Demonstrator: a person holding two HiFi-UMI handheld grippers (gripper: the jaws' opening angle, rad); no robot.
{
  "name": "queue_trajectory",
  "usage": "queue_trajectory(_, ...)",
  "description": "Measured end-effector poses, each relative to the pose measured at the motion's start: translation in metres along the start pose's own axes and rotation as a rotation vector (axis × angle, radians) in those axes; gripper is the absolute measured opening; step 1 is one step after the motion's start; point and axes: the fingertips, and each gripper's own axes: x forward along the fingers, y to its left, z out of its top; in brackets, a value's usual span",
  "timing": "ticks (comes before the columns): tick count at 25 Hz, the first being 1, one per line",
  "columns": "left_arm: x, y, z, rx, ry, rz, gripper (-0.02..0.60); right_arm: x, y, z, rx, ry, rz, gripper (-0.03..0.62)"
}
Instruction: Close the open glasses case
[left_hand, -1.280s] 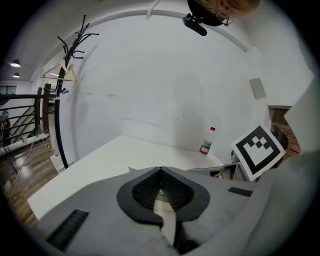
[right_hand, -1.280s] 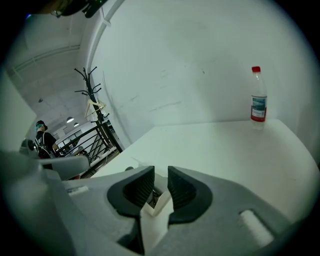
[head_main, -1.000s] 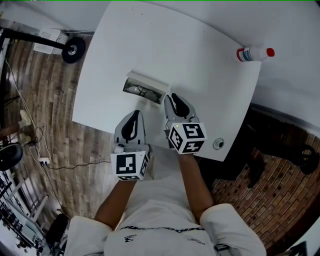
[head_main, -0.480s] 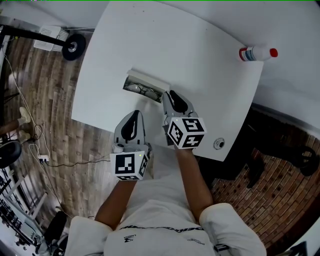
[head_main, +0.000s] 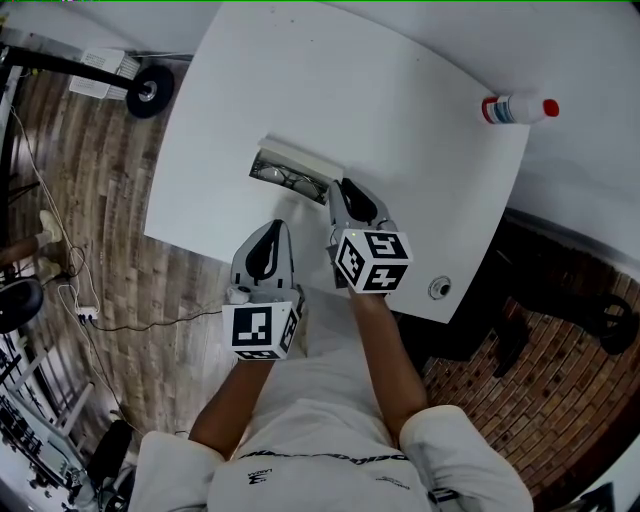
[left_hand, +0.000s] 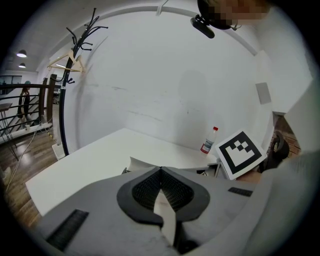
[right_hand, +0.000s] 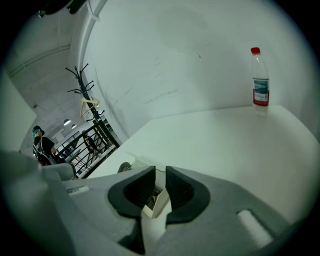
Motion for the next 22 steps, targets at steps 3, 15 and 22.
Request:
queue_trajectory(3,-0.0005,0.0003,0.0009,-0.008,0.003,-0.01,-0.003,0.0009,-0.0008,0.0005,0.032,-0.003,0.004,0.057)
queue_trajectory(15,-0.0007,-0.0052,-0.0029,-0.037,0.019,-0.045,-0.003,0.0026,-0.0013,0.0,0.051,0.024,0.001,0.049)
queue_trajectory(22,-0.0011,-0.0034,-0.0011,-0.034,0.016,-0.042,-0.003,0.0017,-0.0007,-0.0009,0.029,0.045,-0.005,0.048)
